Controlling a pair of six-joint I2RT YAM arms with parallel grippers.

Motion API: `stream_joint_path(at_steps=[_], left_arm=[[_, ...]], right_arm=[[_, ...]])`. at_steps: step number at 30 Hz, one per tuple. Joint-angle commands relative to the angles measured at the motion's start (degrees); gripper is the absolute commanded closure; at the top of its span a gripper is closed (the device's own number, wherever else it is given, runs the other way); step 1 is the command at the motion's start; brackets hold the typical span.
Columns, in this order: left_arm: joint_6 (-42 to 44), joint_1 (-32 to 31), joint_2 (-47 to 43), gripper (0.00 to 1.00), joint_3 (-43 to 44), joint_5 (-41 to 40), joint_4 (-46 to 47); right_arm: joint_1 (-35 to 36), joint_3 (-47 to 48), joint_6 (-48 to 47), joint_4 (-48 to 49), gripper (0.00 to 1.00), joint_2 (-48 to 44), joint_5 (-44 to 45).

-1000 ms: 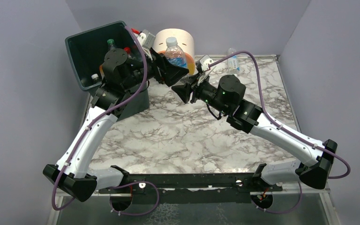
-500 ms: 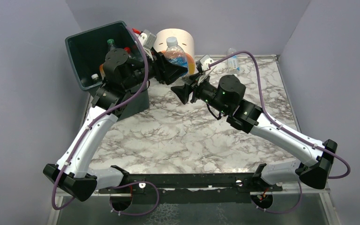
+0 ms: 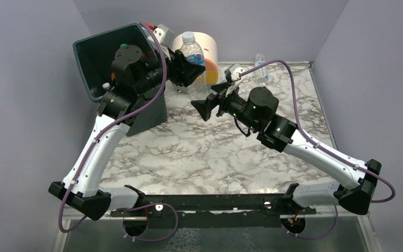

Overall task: Put the plastic bottles in the bin
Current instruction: Pick up the plastic bottle at the center of the board, then place the plastic bottle in the trash bin.

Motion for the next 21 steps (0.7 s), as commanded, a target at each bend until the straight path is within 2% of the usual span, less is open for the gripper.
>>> stream_joint_path(at_steps=[1,9,15,21], left_arm=[[6.34,-0.03,1.96,0.48,5.85,-7.53,-5.32],[11.63,3.55,7.52,0.45,15.08,-15.75,-10.36],[9.24,15.57,11.62,0.45,20.29,-9.57,-10.99],[7.89,25.92,14.37,0.45,21.42,-8.00,-10.81]], right_arm=[[0.45,-2.80,1.66,0.98,0.00,-4.57,3.68],[0.41,-7.04,3.11,-0.47,0.00,-9.18,6.88],[0.45,-8.92,3.66,-1.23,0.00,-10.54,8.49],[0.41,-10.17,4.09,-1.48,0.00,-11.08,9.18]])
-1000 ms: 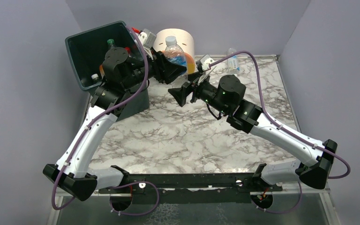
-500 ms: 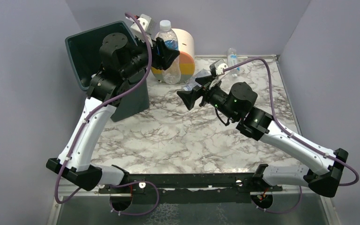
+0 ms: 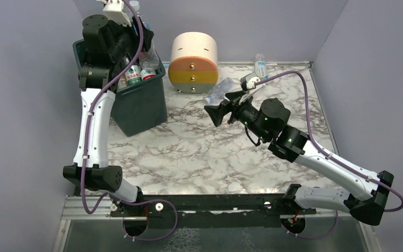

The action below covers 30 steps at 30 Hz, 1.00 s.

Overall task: Put the plastic bottles in the bin
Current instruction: Place the plastic bottle in the trash bin.

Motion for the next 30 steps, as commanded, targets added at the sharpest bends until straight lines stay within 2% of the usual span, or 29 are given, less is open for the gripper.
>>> stream_joint_path(at_steps=[1,4,11,13,16,20,23,26,30], left_arm=[[-2.41,7.55,1.25,0.45,1.51,4.03,0.19],[-4.79,12.53,1.95,0.45,0.48,6.27,2.09],[-4.70,16.02,1.41,0.43,-1.78,3.98,2.52],[-5.21,16.61,1.05,0.31,-1.70,2.80,1.67],[-5.31,17.11,1.28,0.20,0.09,0.75,-1.37],[-5.34,17.72,1.29,0.10,1.59,-0.79,-4.50],[-5.84,18.11,1.09,0.01,2.68,-1.10,-5.97],[-7.15,18.13,0.89,0.01,4.16,1.21,-7.30],[-10.55,18.00,0.39,0.01,4.62,9.56,-7.81]], right_arm=[[0.40,-0.85,0.83,-0.43,0.00,-1.41,2.32],[0.45,-1.30,0.94,-0.31,0.01,-1.50,2.57],[0.44,-1.42,0.75,-0.57,0.00,-1.50,3.20],[0.44,-1.51,0.80,-0.62,0.00,-1.38,3.68],[0.32,-1.41,1.25,-0.75,0.00,-0.48,4.56],[-0.96,-0.18,2.78,-2.01,0.01,1.84,4.43],[-4.11,0.74,5.61,-3.19,0.01,3.59,2.55],[-9.87,1.84,9.38,-4.83,0.00,5.94,-2.25],[-16.76,4.44,12.89,-6.86,0.00,11.09,-8.00]])
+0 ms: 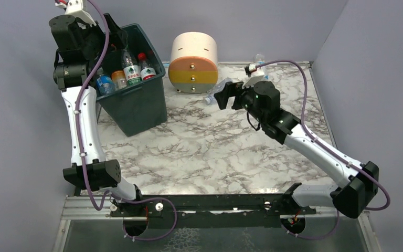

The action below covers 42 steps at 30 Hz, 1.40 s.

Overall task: Put the plastic bottles in the bin
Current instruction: Place the plastic bottle in the trash bin, then pick up the plastic bottle at the center of the board.

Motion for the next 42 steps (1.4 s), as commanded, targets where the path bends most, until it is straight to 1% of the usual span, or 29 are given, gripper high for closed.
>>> stream_joint_path(at_steps=[1,3,7,12,15,19,26,30,34,39,42], left_arm=[[-4.43,0.09,-2.48,0.01,1.37,9.69,-1.38],[-4.81,-0.74,-3.65,0.01,0.11,11.90,-1.38],[-5.15,-3.35,-6.56,0.01,-2.42,13.79,-1.32],[-5.40,-9.35,-9.81,0.01,-5.57,14.10,-1.17],[-5.49,-13.14,-11.47,0.01,-7.82,12.97,-0.95],[-5.45,-16.98,-12.82,0.01,-10.91,11.75,-0.39],[-4.64,-18.62,-13.56,0.01,-14.01,10.94,0.33],[-4.50,-18.82,-13.37,0.01,-14.21,11.03,0.72],[-4.33,-18.94,-13.35,0.01,-14.39,11.03,0.79],[-3.95,-19.07,-13.60,0.01,-14.65,11.17,0.81],[-3.84,-19.02,-13.70,0.01,-14.65,11.22,0.74]], right_arm=[[-6.43,4.91,5.65,-3.97,0.00,5.68,-7.25],[-8.47,8.09,6.53,-6.19,0.00,9.73,-8.72],[-12.64,13.34,8.85,-9.05,0.01,17.80,-11.55],[-18.91,19.51,12.24,-11.51,0.00,27.33,-14.55],[-21.83,23.23,13.01,-13.26,0.00,31.75,-12.17],[-26.80,28.70,15.32,-18.17,0.00,37.10,-8.37],[-33.33,36.65,22.00,-26.45,0.01,43.06,-2.68],[-35.61,36.78,27.29,-27.53,0.00,44.70,-4.40],[-36.70,34.47,32.42,-25.84,0.00,46.02,-7.92],[-36.82,32.89,35.97,-23.42,0.00,48.62,-11.05],[-36.81,33.97,37.84,-23.78,0.00,51.39,-12.04]])
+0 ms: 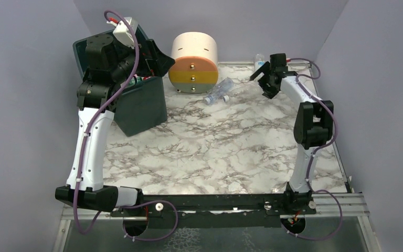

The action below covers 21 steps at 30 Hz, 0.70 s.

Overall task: Put the plastic bottles in the bin
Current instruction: Pick up the plastic bottle at the center of the board.

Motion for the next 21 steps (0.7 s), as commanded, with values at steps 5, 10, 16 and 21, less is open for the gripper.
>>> stream_joint_path(at_steps=[5,10,16,21], left_arm=[[1.16,-0.23,-1.39,0.01,-0.62,-0.03,1.46],[1.19,-0.23,-1.27,0.01,-0.32,0.30,1.22],[1.26,-0.31,-1.21,0.01,0.41,0.65,0.79],[1.25,-0.31,-1.00,0.01,1.08,0.96,0.64]], right_arm=[[-0.11,0.92,7.61,1.16,0.00,6.99,-4.45],[-0.16,3.43,9.60,1.23,0.00,10.07,-4.70],[-0.29,5.18,10.45,2.80,0.00,11.50,-4.79],[-0.55,6.93,11.44,2.94,0.00,13.57,-5.32]])
